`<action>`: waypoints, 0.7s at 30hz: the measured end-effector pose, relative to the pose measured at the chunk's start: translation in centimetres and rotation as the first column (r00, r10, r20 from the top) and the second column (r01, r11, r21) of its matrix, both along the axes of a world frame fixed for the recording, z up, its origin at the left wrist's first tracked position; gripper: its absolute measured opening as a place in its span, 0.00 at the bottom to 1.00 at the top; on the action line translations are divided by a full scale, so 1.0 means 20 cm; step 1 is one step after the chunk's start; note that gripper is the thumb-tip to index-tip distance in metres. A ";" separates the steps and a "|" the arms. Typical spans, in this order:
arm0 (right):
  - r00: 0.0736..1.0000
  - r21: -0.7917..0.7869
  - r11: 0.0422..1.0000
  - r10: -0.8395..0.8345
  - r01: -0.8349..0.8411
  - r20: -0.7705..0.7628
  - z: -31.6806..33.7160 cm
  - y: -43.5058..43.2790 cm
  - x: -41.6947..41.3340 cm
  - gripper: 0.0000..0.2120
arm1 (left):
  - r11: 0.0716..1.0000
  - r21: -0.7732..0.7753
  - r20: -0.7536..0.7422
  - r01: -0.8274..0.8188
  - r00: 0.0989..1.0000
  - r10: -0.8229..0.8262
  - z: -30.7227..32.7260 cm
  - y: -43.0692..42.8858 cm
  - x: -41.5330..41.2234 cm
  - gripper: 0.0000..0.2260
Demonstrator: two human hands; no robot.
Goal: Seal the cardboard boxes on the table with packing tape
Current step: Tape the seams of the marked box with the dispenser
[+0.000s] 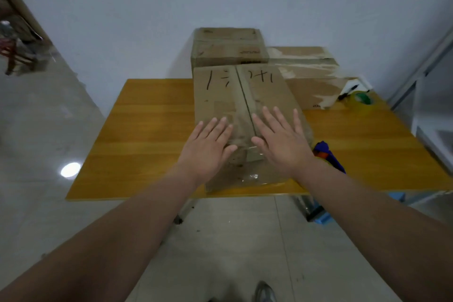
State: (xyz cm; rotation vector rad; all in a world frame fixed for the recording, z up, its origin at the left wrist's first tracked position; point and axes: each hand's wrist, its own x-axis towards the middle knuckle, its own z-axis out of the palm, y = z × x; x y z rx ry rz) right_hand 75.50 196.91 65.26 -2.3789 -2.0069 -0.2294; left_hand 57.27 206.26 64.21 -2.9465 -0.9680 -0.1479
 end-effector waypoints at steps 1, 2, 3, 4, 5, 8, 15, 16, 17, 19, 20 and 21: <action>1.000 -0.013 1.000 -0.019 0.019 -0.007 0.01 -0.01 0.05 0.33 | 1.000 -0.024 0.020 0.004 1.000 -0.004 0.01 -0.01 0.04 0.28; 1.000 -0.045 0.999 -0.023 0.022 -0.017 0.02 -0.03 0.09 0.34 | 0.999 -0.049 0.030 0.016 0.999 -0.014 0.02 -0.02 0.08 0.26; 0.999 -0.095 0.995 -0.011 0.008 -0.032 0.03 -0.04 0.12 0.34 | 0.997 -0.071 0.027 0.033 0.999 -0.031 0.02 -0.03 0.12 0.25; 0.999 -0.157 0.987 0.017 -0.024 -0.040 0.02 -0.05 0.14 0.34 | 0.995 -0.088 0.020 0.054 0.998 -0.052 0.03 -0.04 0.16 0.25; 0.998 -0.214 0.975 0.053 -0.059 -0.033 0.01 -0.06 0.16 0.34 | 0.993 -0.097 0.012 0.071 0.997 -0.070 0.02 -0.04 0.20 0.25; 0.997 -0.205 0.976 0.072 -0.073 -0.009 -0.03 -0.05 0.19 0.35 | 0.994 -0.087 0.006 0.067 0.998 -0.066 0.00 -0.05 0.29 0.25; 0.994 -0.015 0.998 -0.057 0.059 0.094 -0.11 -0.02 0.23 0.38 | 0.999 0.050 -0.086 -0.001 0.996 0.006 -0.10 -0.04 0.33 0.33; 0.985 -0.034 0.999 -0.017 0.023 0.169 -0.13 -0.03 0.24 0.37 | 0.998 0.068 -0.099 -0.001 0.995 0.008 -0.10 -0.04 0.33 0.33; 0.971 -0.051 0.999 0.026 -0.014 0.237 -0.15 -0.04 0.24 0.36 | 0.996 0.085 -0.116 0.000 0.993 0.010 -0.11 -0.05 0.33 0.33; 0.960 -0.044 0.998 0.058 -0.048 0.276 -0.20 -0.06 0.25 0.36 | 0.992 0.123 -0.142 0.003 0.990 0.015 -0.12 -0.04 0.34 0.32; 0.961 -0.036 0.998 0.057 -0.049 0.270 -0.21 -0.06 0.26 0.37 | 0.990 0.140 -0.151 -0.001 0.988 0.022 -0.13 -0.04 0.34 0.32; 0.963 -0.040 0.998 0.061 -0.052 0.262 -0.21 -0.05 0.26 0.38 | 0.989 0.146 -0.161 -0.004 0.987 0.028 -0.13 -0.05 0.34 0.32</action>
